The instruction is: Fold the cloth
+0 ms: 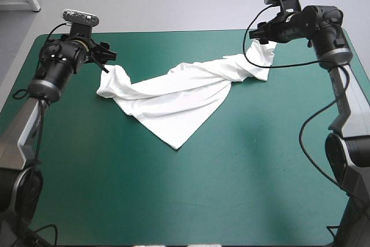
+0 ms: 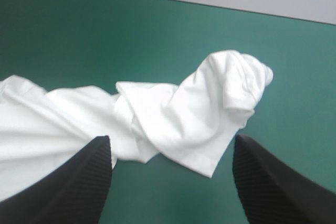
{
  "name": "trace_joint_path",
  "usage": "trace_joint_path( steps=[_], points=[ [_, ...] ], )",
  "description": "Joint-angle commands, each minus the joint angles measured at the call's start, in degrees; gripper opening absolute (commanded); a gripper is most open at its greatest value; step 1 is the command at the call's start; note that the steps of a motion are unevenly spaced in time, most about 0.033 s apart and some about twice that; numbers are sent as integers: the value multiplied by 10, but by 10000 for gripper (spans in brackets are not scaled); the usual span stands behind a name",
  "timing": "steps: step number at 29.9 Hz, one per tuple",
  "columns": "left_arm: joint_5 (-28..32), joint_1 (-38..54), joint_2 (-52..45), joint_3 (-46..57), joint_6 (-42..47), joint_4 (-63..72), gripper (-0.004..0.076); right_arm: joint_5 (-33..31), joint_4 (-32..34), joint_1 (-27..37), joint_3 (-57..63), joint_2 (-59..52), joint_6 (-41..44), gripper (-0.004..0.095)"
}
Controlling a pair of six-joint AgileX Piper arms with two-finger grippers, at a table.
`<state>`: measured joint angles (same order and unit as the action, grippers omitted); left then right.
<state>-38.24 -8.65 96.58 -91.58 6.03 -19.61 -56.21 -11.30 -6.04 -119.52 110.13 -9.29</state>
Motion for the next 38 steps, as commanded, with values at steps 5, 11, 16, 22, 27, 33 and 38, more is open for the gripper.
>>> trace_joint_path(
  steps=[5,11,16,22,27,33,38],
  points=[
    [-251,-74,-136,-20,-7,43,497,-113,4,5,-20,-109,20,630],
    [-347,-122,-148,-8,-31,133,483,-113,14,5,-4,-155,24,630],
    [-314,-166,-144,26,-47,187,483,-113,30,5,-2,-165,24,630],
    [-259,-221,-123,82,-47,203,483,-113,30,5,-2,-163,23,630],
    [-192,-266,-88,130,-48,196,483,-113,57,5,-2,-163,22,630],
    [-148,-279,-21,136,-48,203,483,-113,58,5,-2,-163,22,630],
    [-151,-279,29,136,-60,241,483,-113,73,5,-2,-163,22,630]
  ],
)
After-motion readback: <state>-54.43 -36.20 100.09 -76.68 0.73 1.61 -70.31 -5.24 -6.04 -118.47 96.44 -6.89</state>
